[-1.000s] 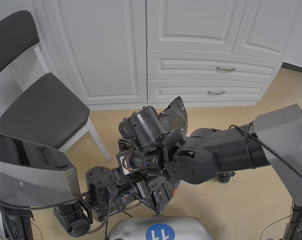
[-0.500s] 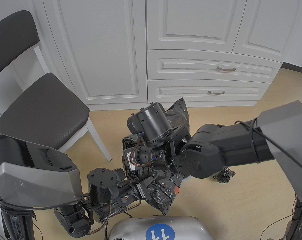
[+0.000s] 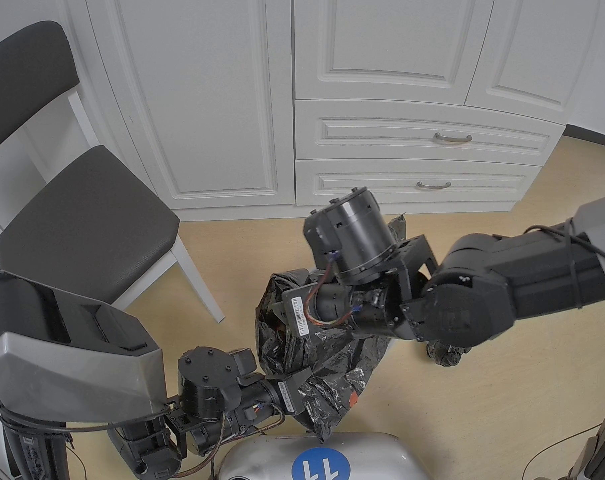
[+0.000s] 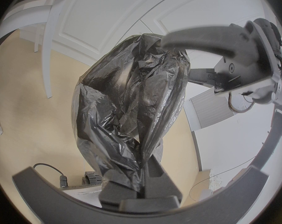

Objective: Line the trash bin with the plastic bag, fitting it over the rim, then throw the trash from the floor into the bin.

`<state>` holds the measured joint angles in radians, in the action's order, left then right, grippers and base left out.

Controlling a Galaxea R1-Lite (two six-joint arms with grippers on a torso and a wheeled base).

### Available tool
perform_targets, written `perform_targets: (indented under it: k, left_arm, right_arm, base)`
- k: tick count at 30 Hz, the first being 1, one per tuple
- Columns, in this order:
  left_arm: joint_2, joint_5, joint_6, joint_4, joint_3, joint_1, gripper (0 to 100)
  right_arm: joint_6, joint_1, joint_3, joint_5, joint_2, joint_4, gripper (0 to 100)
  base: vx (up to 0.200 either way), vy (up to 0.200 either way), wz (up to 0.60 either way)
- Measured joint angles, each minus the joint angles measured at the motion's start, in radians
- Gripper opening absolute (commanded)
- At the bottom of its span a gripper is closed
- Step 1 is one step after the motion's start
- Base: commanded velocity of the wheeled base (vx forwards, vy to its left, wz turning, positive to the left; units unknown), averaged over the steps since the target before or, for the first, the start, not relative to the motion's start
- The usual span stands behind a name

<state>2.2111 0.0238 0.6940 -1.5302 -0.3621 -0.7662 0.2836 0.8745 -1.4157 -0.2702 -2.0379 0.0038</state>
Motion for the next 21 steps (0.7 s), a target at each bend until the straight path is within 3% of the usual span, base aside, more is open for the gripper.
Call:
perform_targets:
  k: [7, 11, 16, 21]
  left_arm:
    - [-0.002, 0.017, -0.04, 0.0, 0.014, -0.005, 0]
    - [-0.013, 0.021, -0.091, 0.001, 0.023, -0.003, 0]
    - [-0.047, 0.029, -0.149, 0.002, 0.045, 0.001, 0]
    - [-0.112, 0.079, -0.219, 0.011, 0.069, 0.027, 0]
  right_arm:
    - [0.003, -0.013, 0.147, 0.006, 0.16, -0.009, 100]
    - [0.004, -0.048, 0.252, 0.01, 0.253, -0.095, 100]
    - [0.003, -0.137, 0.375, 0.045, 0.328, -0.317, 100]
    - [-0.001, -0.256, 0.463, 0.126, 0.35, -0.427, 100]
  base:
    - [0.0, 0.0, 0.0]
    - [0.0, 0.0, 0.0]
    - [0.0, 0.0, 0.0]
    - [0.0, 0.0, 0.0]
